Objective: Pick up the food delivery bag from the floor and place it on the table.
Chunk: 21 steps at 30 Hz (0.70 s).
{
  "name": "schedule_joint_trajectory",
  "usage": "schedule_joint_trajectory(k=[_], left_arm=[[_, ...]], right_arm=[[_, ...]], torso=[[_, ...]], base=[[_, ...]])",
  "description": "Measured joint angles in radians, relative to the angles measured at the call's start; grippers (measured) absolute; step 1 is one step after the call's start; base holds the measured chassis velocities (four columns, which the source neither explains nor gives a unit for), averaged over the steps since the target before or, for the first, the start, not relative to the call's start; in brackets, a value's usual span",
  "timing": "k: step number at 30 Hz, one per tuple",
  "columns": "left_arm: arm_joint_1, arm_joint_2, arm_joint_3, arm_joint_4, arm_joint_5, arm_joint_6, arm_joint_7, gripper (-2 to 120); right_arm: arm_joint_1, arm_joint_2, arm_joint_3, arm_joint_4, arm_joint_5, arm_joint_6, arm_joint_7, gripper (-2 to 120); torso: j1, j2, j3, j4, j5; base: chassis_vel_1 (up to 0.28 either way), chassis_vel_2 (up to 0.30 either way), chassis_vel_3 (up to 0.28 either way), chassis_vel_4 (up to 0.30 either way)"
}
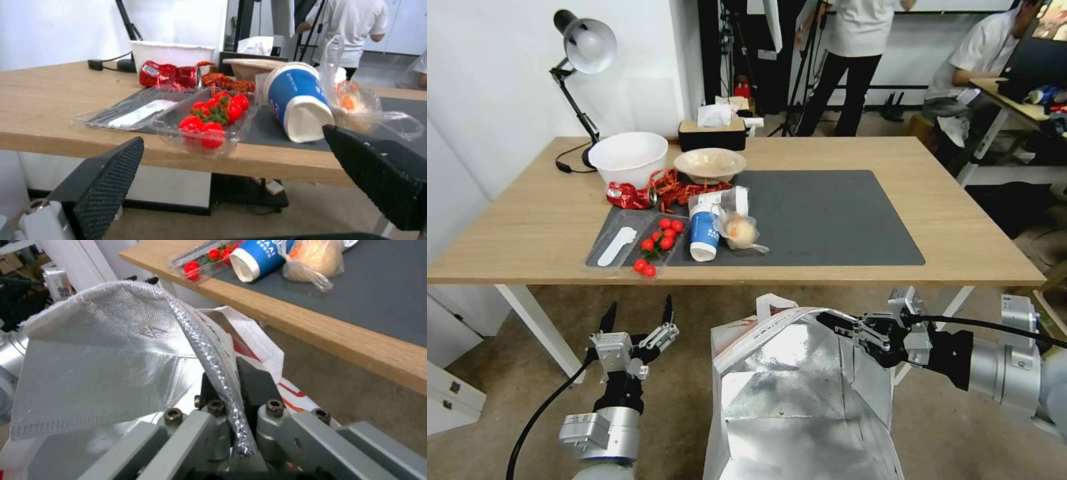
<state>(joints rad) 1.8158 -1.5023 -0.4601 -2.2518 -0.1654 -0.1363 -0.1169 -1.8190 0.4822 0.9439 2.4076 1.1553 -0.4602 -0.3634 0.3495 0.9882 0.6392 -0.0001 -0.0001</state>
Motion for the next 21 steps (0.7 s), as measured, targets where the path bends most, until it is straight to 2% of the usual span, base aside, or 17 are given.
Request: schedule_joint_trajectory(k=[5,21], left_arm=[[0.0,-0.001,-0.003,-0.004,-0.013,-0.001,0.006,100],[-0.003,0.0,-0.002,0.008,-0.012,-0.015,0.0,100]], right_arm=[[0.001,0.0,-0.002,-0.001,-0.002,0.0,0.001,0],[0.0,0.002,-0.006,-0.003,0.003,-0.002,0.0,0]], torso=[[0.005,0.013,0.007,0.0001,0.0001],[0.003,0.008,0.005,0.0,0.0001]], base=[[0.0,0.0,0.0,0.0],[0.0,0.0,0.0,0.0]])
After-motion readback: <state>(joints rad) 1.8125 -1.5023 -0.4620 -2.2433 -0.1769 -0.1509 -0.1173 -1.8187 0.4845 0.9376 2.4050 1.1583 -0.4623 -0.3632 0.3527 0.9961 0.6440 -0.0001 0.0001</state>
